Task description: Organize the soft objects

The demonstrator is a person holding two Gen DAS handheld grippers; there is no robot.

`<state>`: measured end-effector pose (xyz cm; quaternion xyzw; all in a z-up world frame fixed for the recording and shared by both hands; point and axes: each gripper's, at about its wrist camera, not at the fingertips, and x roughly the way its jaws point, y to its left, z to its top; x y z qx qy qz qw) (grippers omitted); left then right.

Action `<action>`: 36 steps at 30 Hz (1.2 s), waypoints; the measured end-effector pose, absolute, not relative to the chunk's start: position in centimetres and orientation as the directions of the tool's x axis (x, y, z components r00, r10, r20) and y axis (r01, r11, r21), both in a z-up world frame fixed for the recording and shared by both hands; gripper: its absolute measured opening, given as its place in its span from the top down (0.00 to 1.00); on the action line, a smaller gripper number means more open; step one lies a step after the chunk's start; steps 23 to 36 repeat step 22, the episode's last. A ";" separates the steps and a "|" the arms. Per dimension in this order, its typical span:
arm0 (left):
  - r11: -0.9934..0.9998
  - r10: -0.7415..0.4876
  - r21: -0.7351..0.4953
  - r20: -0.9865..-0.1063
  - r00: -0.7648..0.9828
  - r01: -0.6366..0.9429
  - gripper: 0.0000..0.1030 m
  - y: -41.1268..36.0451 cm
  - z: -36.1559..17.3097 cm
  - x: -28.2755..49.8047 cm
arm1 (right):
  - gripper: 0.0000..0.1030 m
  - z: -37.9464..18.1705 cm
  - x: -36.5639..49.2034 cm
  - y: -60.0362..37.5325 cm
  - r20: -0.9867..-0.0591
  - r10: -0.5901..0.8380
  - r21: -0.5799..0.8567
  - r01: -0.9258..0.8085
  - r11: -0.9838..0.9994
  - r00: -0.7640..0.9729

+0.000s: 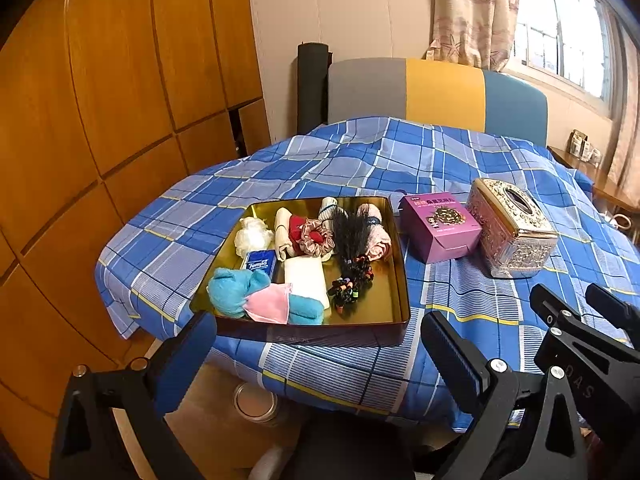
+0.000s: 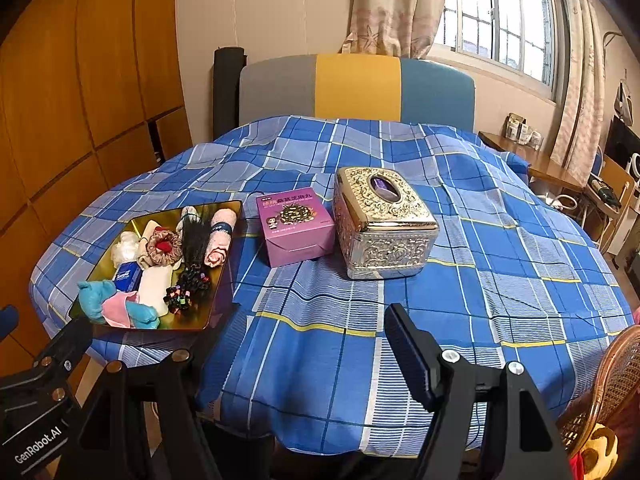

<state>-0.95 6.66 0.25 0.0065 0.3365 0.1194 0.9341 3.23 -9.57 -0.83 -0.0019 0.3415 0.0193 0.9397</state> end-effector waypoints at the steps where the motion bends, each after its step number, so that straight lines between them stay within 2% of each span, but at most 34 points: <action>1: 0.972 0.227 0.094 -0.625 0.747 -0.216 0.00 6.6 0.3 -1.0 | 0.29 -0.9 3.2 -9.5 -0.644 0.033 0.007 -0.037 0.999 0.765; 17: 0.981 0.180 0.060 -0.653 0.736 -0.186 0.00 6.5 -0.3 -0.8 | 0.29 -1.0 3.3 -9.6 -0.643 0.022 0.004 -0.025 1.000 0.765; 36: 0.978 0.198 0.076 -0.639 0.743 -0.195 0.00 6.4 -0.4 -0.9 | 0.29 -1.2 3.4 -9.8 -0.649 0.023 0.010 -0.022 1.000 0.760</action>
